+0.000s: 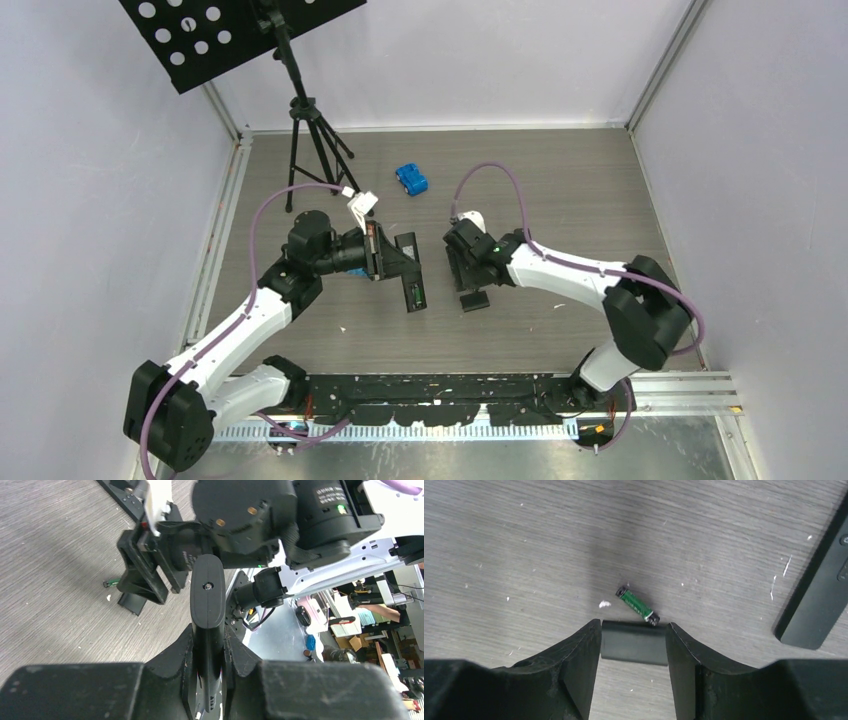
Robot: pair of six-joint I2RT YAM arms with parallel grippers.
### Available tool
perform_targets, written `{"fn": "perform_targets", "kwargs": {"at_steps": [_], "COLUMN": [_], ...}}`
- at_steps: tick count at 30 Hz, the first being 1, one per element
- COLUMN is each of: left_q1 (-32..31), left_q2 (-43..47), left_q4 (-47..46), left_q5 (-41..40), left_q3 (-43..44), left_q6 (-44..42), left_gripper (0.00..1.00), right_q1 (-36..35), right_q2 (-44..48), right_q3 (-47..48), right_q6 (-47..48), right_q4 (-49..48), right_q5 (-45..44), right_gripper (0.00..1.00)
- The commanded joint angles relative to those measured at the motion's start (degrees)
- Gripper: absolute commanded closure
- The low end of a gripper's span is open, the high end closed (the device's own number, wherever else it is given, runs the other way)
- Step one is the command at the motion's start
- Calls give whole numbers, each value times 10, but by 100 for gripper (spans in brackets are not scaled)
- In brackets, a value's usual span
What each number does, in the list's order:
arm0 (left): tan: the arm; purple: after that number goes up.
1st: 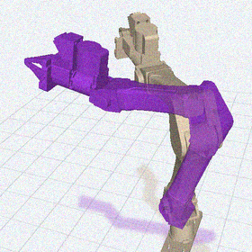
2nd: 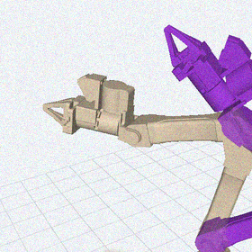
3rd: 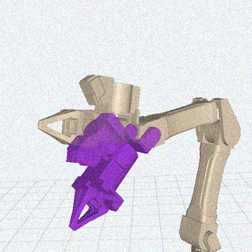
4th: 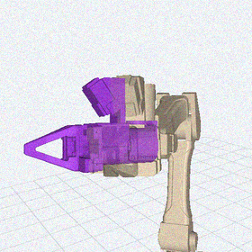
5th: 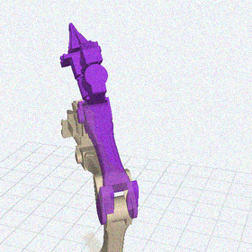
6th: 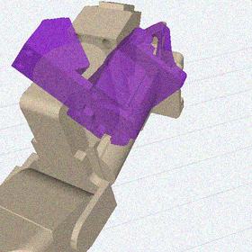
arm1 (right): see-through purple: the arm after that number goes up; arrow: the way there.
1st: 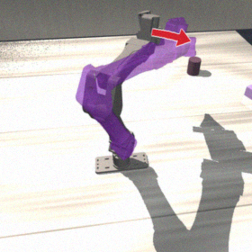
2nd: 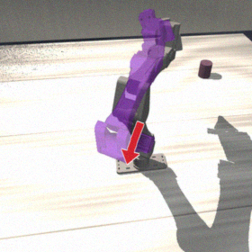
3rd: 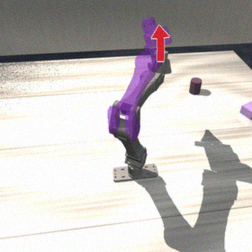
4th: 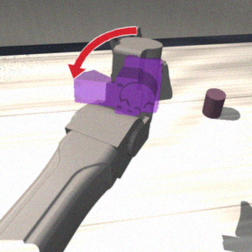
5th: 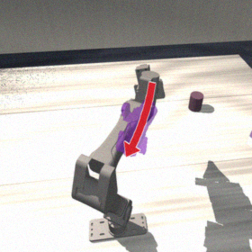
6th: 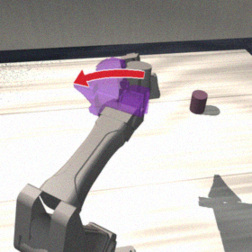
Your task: Load the batteries into the remote control
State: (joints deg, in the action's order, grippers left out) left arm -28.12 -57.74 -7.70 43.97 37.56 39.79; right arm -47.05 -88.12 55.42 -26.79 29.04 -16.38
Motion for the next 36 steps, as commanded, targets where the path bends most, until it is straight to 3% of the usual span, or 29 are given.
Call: {"fn": "perform_targets", "kwargs": {"at_steps": [1, 8, 15, 19, 30, 36], "left_q1": [2, 2, 2, 2, 2, 2], "left_q2": [7, 14, 8, 4, 5, 5], "left_q4": [6, 16, 19, 25, 35, 37], "left_q5": [-6, -12, -15, -21, -50, -56], "left_q3": [21, 21, 27, 32, 32, 32], "left_q6": [-13, -19, -25, -29, -34, -36], "left_gripper": [100, 100, 100, 100, 100, 100], "right_q1": [30, 35, 37, 38, 34, 34], "right_q2": [-46, -77, -96, -94, -62, -69], "right_q3": [40, 57, 71, 85, 20, -18], "right_q6": [52, 101, 113, 62, -159, -204], "right_q4": [-13, -3, 2, 7, -63, -94], "right_q5": [35, 110, 98, 72, 127, 129], "right_gripper": [47, 51, 52, 52, 45, 45]}}
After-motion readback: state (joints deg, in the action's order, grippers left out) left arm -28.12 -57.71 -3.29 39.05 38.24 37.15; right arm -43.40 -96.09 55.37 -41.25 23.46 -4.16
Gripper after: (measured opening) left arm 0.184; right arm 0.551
